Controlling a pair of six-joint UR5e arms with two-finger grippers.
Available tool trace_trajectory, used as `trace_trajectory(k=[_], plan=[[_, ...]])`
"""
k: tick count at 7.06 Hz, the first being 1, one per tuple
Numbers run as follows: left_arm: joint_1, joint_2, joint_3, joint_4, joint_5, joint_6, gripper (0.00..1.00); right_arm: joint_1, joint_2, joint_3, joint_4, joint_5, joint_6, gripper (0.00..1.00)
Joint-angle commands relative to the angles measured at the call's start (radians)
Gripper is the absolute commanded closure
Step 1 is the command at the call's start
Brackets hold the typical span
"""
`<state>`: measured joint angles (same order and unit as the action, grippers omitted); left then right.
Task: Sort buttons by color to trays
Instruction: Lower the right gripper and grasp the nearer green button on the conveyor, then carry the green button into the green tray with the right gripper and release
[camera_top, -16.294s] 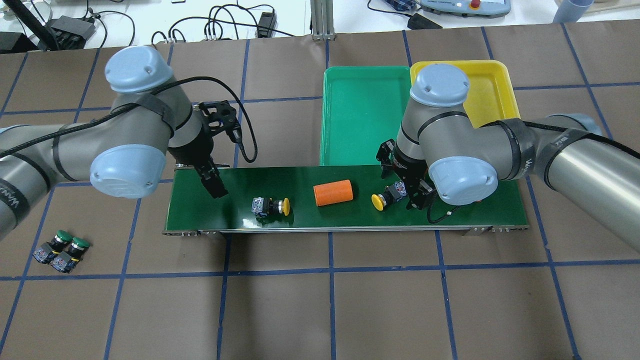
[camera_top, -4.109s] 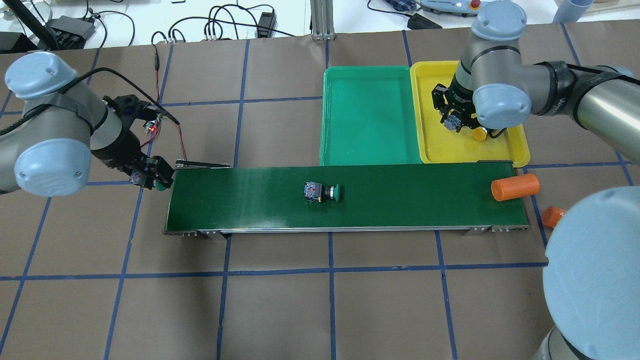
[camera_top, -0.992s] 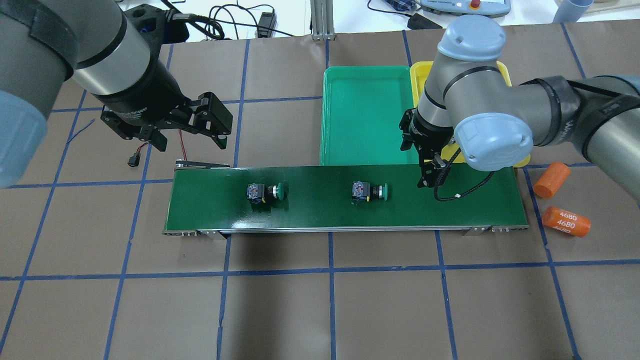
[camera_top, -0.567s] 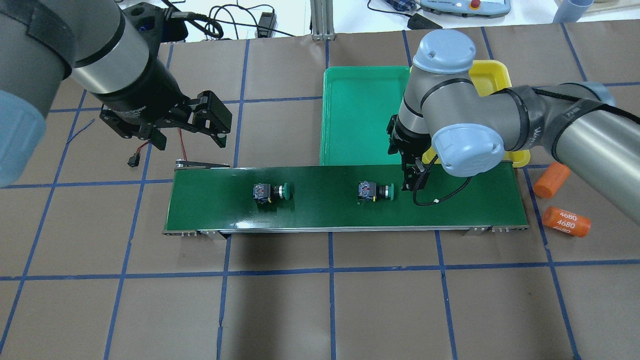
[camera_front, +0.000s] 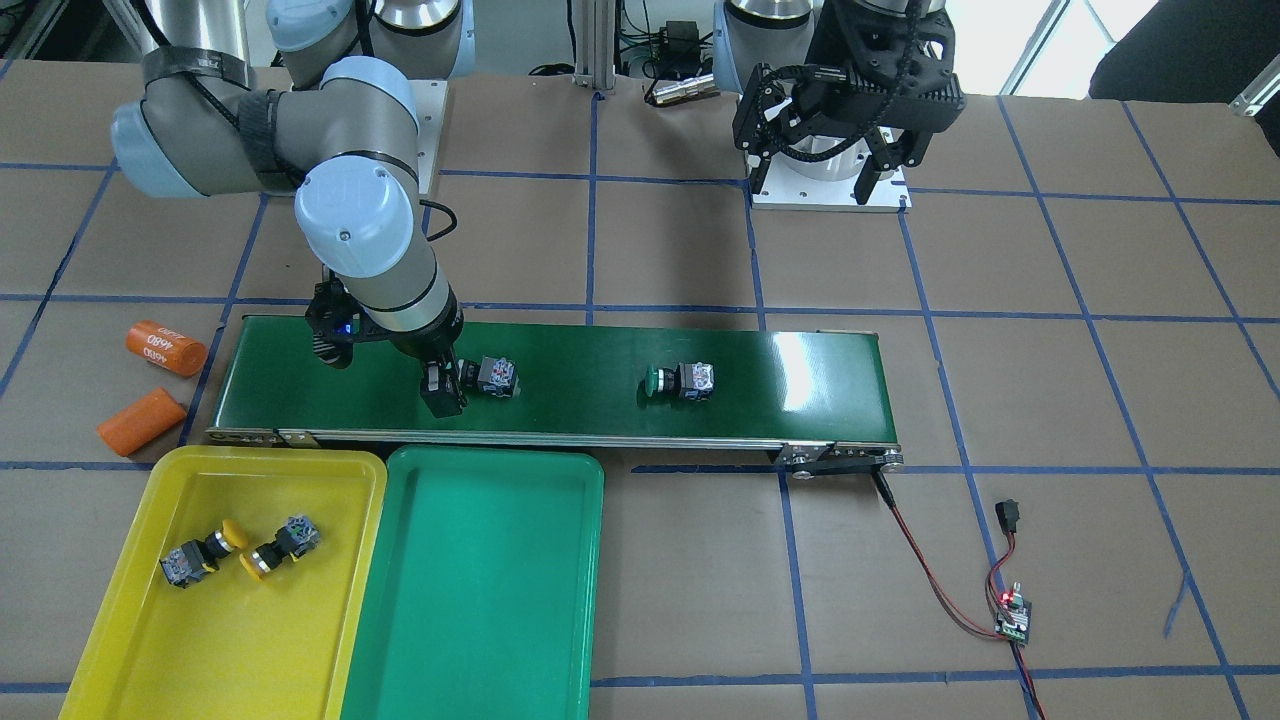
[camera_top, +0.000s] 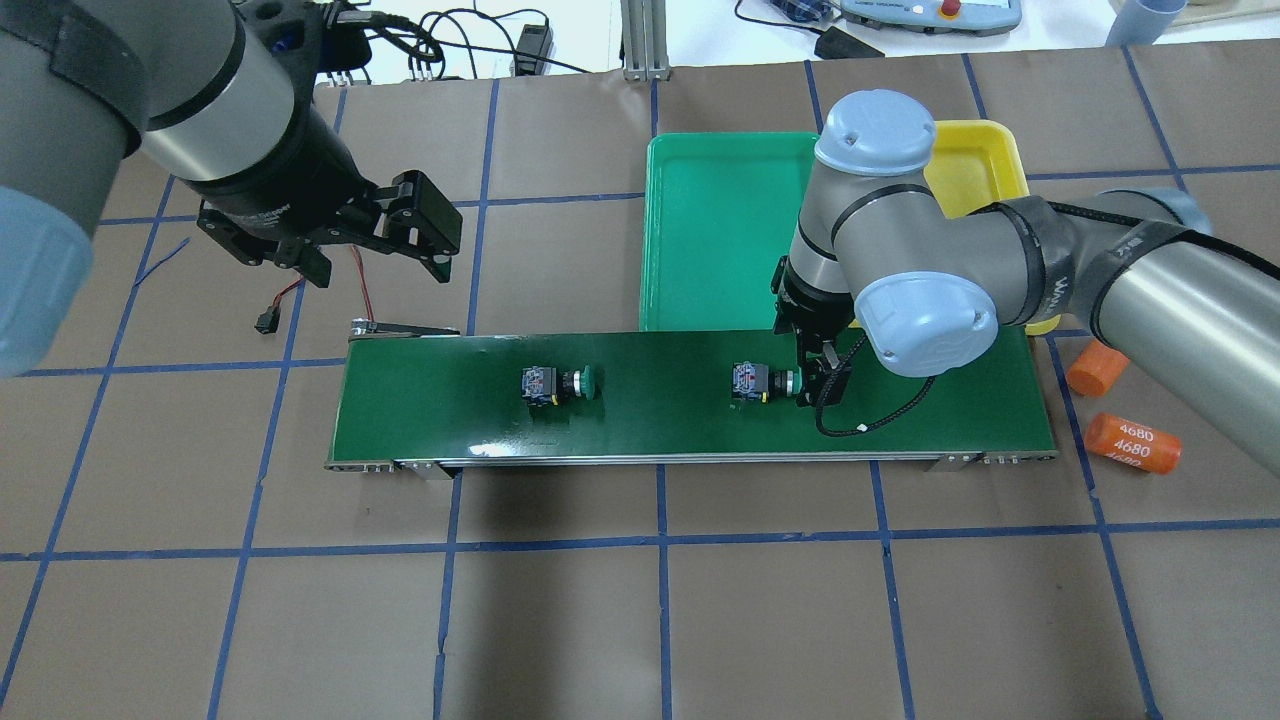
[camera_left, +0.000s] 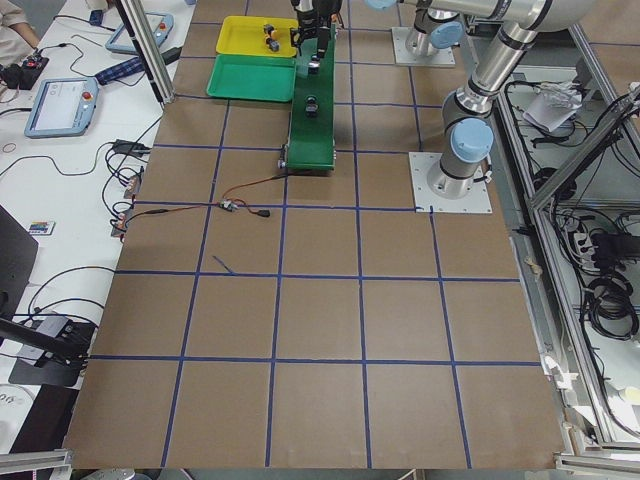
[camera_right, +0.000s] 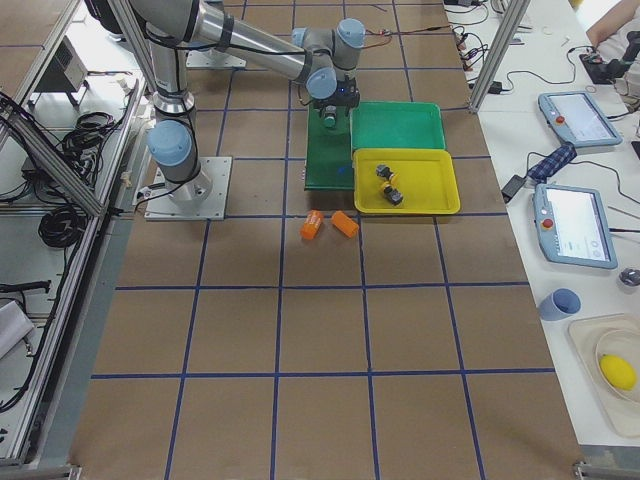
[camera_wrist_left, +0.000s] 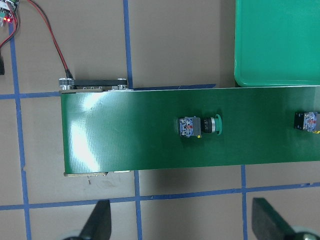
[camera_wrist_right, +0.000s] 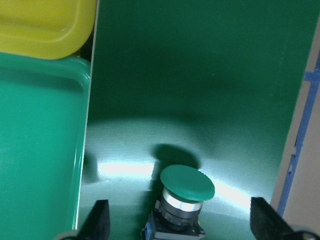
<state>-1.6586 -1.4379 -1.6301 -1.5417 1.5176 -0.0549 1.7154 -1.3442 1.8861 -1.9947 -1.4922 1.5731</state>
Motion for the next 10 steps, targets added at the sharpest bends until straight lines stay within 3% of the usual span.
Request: trace_trajectory(k=[1, 5, 6, 7, 8, 10], plan=[[0.002, 0.002, -0.001, 0.006, 0.001, 0.0, 0.0, 0.001, 0.007, 0.007, 0.001, 0.003, 0.019, 0.0], [0.002, 0.008, -0.001, 0.006, 0.001, -0.003, 0.0, 0.001, 0.014, 0.034, -0.001, 0.0, 0.018, 0.0], [0.003, 0.01, -0.001, 0.006, 0.001, -0.003, 0.0, 0.001, 0.014, 0.034, -0.001, -0.008, 0.013, 0.15], [0.007, 0.01, -0.001, 0.006, 0.001, -0.002, 0.0, 0.0, 0.014, 0.034, -0.001, 0.0, 0.008, 0.82], [0.007, 0.01, -0.001, 0.006, 0.001, -0.002, 0.0, -0.002, 0.014, 0.033, -0.003, 0.007, 0.002, 1.0], [0.007, 0.01, 0.001, 0.006, 0.001, -0.002, 0.0, -0.02, 0.004, 0.021, -0.006, -0.009, -0.095, 1.0]])
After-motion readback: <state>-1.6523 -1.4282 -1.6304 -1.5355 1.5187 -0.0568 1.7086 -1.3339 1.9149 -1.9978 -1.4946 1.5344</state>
